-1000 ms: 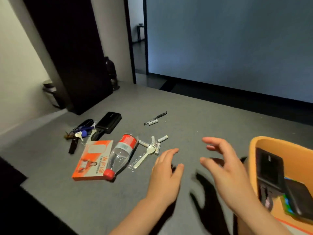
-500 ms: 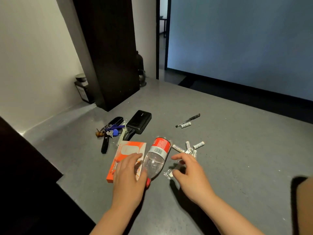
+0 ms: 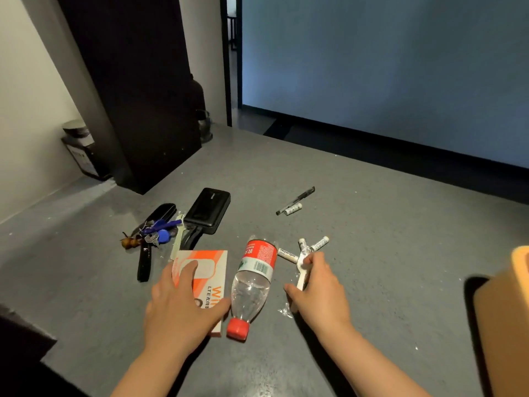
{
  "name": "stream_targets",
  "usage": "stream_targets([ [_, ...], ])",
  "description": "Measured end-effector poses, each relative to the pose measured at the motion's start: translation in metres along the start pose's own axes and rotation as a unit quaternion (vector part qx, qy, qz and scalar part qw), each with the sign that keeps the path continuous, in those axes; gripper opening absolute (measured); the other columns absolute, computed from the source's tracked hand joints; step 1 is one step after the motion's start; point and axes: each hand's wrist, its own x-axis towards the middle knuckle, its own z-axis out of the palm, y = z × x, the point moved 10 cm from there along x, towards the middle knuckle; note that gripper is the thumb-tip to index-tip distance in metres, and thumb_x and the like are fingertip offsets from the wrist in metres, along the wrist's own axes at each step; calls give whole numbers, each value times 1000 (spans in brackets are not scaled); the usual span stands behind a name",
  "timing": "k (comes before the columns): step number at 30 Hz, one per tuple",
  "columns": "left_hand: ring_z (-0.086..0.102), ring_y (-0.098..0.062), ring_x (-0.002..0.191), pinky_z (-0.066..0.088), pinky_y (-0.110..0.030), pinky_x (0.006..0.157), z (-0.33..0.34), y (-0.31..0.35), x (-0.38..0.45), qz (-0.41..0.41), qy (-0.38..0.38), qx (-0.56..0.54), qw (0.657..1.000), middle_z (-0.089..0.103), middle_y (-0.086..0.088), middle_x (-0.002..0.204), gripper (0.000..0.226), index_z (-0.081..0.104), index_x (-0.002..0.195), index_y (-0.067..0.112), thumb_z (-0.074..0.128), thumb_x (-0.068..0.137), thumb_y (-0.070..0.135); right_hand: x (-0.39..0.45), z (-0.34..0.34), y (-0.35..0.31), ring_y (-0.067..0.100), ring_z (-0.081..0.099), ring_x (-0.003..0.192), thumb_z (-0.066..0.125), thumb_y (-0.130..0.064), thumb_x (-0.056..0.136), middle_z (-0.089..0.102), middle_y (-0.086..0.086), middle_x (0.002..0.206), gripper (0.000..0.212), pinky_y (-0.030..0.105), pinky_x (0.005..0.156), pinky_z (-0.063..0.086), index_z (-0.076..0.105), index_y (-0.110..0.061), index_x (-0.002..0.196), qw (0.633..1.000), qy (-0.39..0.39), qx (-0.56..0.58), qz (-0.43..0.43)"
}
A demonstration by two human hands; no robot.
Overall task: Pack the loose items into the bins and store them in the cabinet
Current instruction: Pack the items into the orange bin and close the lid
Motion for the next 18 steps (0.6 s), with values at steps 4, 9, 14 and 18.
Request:
stream_targets([
  [4,26,-28,131,32,-46,104,-1,-1,3,-13,-13,-8,1000,25,-2,150,93,28,139,37,72,59,56,-3,-7,4,27,59,80,69,-15,74,61,-3,82,40,33,64,41,38,-25,96,1000,3,13,10],
  [9,25,-29,131,32,-52,104,-37,20,-5,1,45,-51,998,28,-1,148,89,33,138,37,77,61,46,-15,-36,14,16,57,66,66,-4,72,57,-6,67,38,33,62,46,45,-25,97,992,27,122,36],
  [14,23,-24,133,30,-53,107,-53,115,-33,126,53,-98,986,25,6,149,89,30,134,44,78,60,50,-43,-101,25,4,51,56,73,-9,74,55,-7,68,39,21,57,43,47,-32,93,974,65,214,29],
  [18,27,-18,126,33,-44,102,-23,215,-81,236,-4,-134,963,28,10,147,89,32,132,46,78,56,48,-73,-178,54,3,51,57,71,-10,75,55,-5,69,38,16,57,43,48,-34,93,961,133,242,22],
])
